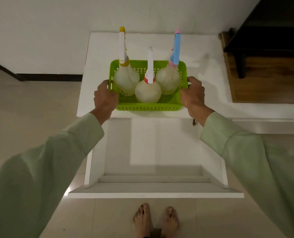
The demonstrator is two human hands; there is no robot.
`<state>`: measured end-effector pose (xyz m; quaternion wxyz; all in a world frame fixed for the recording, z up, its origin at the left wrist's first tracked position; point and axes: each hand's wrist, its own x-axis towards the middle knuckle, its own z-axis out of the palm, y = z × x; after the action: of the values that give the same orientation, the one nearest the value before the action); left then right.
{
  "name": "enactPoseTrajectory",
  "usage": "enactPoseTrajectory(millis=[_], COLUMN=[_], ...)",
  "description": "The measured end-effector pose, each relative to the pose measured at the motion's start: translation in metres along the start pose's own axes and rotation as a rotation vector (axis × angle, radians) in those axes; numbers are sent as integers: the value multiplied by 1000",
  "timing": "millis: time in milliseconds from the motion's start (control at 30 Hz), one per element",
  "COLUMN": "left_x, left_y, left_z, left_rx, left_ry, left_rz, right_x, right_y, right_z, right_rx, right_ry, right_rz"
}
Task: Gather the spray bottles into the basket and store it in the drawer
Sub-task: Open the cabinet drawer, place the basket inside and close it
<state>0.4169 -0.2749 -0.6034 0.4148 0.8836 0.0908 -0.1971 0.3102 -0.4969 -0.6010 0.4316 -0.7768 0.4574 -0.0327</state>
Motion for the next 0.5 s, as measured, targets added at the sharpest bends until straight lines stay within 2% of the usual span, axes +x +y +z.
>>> enactPoseTrajectory(millis=[200, 500], left_x=[-45, -139], left_y=[-23, -79], left_z=[-11, -20], left_rx=[-11, -43], left_ry=[-11, -53], left_rz=[47, 116], right_x=[-40, -122], right_y=[26, 99], right_z=[-16, -45], right_rx=[-1, 73], right_ry=[5, -29], right_rz=[-83, -114])
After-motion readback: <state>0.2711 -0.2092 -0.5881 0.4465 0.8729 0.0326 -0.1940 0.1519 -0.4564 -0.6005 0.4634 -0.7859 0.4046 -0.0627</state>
